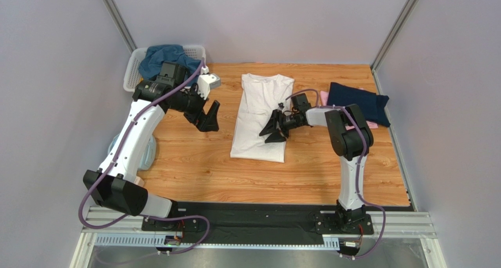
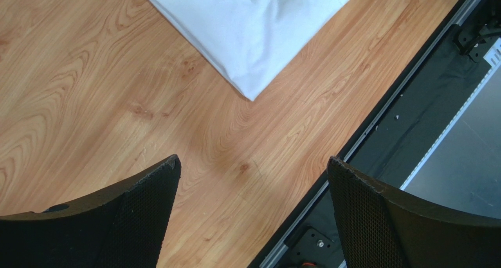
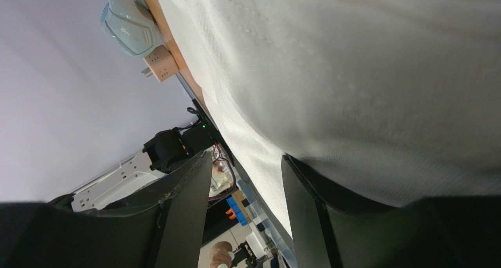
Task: Fold and stack the t-shirts
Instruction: Fold the folded rectangular tshirt in 1/3 of the way
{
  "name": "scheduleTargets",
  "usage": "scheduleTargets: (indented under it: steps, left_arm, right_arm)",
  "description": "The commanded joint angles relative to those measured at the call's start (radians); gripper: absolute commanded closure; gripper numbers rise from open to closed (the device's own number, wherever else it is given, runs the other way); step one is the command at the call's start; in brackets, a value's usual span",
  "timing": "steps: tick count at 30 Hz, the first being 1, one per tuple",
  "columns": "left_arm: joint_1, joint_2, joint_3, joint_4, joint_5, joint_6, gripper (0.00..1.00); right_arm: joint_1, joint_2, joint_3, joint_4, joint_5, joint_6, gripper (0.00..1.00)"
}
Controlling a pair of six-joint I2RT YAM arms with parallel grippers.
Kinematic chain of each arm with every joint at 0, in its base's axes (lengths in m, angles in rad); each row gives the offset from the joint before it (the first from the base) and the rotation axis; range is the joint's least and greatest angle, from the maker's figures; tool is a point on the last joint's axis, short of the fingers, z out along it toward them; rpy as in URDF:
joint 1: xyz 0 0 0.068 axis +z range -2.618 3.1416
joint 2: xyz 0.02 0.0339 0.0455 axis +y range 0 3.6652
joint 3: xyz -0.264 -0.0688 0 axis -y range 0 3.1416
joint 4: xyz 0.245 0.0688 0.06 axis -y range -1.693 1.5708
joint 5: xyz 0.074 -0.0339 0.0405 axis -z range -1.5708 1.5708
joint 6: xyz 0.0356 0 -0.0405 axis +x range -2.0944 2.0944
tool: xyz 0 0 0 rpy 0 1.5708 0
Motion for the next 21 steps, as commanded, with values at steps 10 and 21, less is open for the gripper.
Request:
scheduleTargets:
  steps: [10, 21]
  left_arm:
    - [-0.091, 0.032, -0.029, -0.030, -0.047, 0.027, 0.00]
    - [-0.091, 0.021, -0.056, -0.018, -0.089, 0.033, 0.00]
  right_arm:
    - [0.003, -0.481, -0.326, -0.052, 0.119, -0.018, 0.42]
    - [0.105, -0.315, -0.386, 0.137, 0.113, 0.071, 0.42]
